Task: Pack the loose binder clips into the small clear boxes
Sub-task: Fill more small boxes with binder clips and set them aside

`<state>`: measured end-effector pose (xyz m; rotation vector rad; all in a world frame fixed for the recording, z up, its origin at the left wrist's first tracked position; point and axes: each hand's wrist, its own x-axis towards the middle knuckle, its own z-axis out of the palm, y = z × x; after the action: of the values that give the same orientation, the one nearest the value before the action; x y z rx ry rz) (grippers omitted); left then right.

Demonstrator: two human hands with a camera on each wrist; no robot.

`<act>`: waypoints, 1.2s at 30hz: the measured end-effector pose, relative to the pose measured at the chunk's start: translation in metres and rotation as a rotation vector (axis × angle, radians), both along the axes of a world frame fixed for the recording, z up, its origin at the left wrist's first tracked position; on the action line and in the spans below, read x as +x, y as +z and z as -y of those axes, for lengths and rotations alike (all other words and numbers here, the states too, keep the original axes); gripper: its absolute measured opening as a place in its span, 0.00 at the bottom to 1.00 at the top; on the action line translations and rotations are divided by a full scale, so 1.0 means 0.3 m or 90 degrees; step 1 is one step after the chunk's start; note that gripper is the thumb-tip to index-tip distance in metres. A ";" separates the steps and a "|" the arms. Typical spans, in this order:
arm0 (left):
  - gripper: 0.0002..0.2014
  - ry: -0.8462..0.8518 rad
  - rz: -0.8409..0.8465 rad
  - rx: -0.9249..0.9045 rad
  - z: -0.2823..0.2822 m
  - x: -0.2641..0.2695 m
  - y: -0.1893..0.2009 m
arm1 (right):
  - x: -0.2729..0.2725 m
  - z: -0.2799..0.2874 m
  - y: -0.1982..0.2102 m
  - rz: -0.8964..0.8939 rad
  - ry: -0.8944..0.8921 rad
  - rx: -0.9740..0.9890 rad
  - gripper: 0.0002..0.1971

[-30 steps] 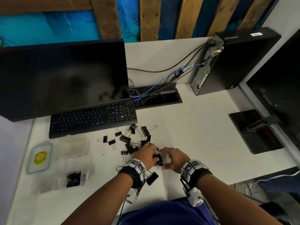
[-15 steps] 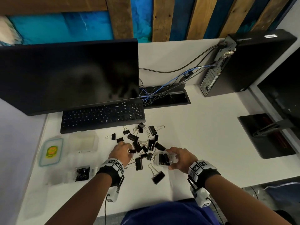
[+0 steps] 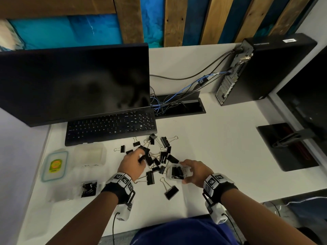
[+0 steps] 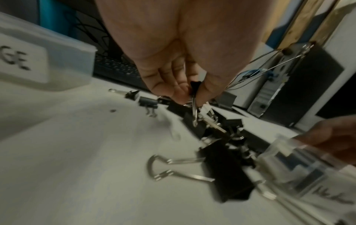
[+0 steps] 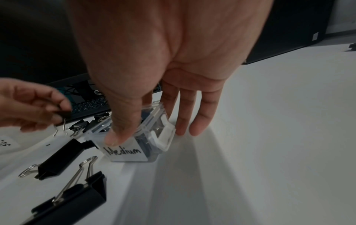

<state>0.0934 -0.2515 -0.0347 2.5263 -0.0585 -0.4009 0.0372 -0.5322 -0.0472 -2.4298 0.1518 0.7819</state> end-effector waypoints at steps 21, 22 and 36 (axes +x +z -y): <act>0.15 -0.304 -0.070 0.030 0.388 -0.084 -0.014 | -0.007 0.004 -0.011 0.018 0.008 0.014 0.35; 0.15 -0.299 -0.068 0.018 0.384 -0.084 -0.013 | -0.007 0.005 -0.014 0.020 0.005 0.016 0.34; 0.09 -0.189 -0.070 0.020 0.361 -0.084 -0.044 | -0.006 0.010 -0.025 0.019 0.014 0.024 0.38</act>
<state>0.0682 -0.3598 -0.0479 2.5264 -0.3910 -0.6621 0.0354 -0.5352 -0.0546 -2.4101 0.0977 0.7520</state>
